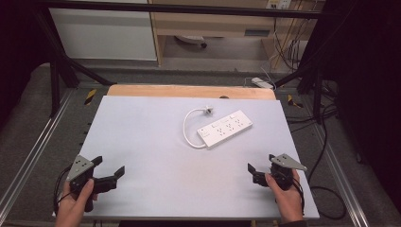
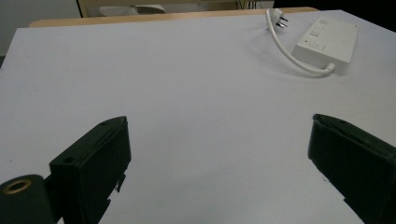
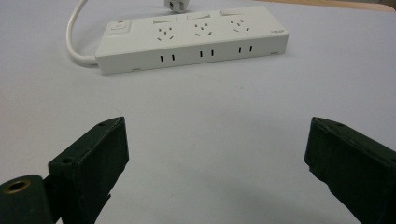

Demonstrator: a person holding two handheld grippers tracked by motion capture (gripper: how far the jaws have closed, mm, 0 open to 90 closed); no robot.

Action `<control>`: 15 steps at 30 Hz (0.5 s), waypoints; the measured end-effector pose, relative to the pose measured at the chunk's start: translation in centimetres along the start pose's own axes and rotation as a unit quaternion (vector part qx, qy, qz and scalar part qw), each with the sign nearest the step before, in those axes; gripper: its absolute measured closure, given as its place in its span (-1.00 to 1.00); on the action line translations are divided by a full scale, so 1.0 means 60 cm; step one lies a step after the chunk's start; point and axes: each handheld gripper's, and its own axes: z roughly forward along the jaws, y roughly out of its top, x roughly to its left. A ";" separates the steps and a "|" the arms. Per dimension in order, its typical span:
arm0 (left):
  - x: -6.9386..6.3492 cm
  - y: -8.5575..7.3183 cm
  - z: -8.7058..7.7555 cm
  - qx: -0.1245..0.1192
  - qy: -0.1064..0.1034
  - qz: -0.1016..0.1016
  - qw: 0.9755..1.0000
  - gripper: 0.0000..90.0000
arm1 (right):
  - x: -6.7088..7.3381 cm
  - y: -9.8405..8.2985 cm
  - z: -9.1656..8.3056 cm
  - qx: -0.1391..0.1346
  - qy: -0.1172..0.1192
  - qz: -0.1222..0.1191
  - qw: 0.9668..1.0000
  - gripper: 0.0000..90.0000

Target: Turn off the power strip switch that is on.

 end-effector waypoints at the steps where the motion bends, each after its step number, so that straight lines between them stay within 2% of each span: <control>1: 0.000 0.000 -0.001 -0.001 0.000 0.000 1.000 -0.87 | -0.001 0.000 0.000 0.001 0.000 0.003 1.000 -0.85; 8: 0.000 0.000 -0.001 -0.003 -0.003 -0.002 1.000 -0.87 | -0.003 0.001 -0.004 -0.006 -0.003 0.006 1.000 -0.86; 15: 0.001 0.000 -0.001 -0.001 -0.003 -0.007 1.000 -0.87 | -0.003 0.004 -0.005 -0.018 0.001 -0.002 1.000 -0.86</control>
